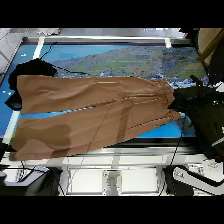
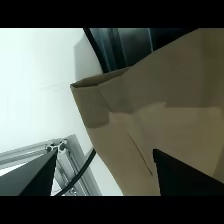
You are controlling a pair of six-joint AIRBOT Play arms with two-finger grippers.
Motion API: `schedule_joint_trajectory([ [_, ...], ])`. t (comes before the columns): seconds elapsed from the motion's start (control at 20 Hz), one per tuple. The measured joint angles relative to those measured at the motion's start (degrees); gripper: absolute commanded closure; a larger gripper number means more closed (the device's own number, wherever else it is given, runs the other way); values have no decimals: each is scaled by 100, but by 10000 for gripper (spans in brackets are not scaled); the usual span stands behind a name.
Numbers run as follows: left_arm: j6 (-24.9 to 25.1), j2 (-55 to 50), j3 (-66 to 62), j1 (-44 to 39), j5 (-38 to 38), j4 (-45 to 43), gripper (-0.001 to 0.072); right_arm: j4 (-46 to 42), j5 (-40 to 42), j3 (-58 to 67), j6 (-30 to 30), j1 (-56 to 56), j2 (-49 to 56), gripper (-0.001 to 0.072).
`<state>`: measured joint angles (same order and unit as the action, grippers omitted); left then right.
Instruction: Fold the clothes and pants, and hang the long-sleeved shirts on hangers.
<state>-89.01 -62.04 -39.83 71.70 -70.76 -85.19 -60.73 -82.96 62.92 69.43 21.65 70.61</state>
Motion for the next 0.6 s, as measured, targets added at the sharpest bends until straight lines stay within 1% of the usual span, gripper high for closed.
schedule_joint_trajectory([
  [0.2,48,-350,7,37,229,-66,7,160,-2,-15,20,0,-11,231],
  [0.55,50,-468,13,48,529,-107,10,221,15,-15,50,0,-11,231],
  [0.6,52,-474,13,48,579,-105,20,227,39,-15,52,0,-11,231],
])
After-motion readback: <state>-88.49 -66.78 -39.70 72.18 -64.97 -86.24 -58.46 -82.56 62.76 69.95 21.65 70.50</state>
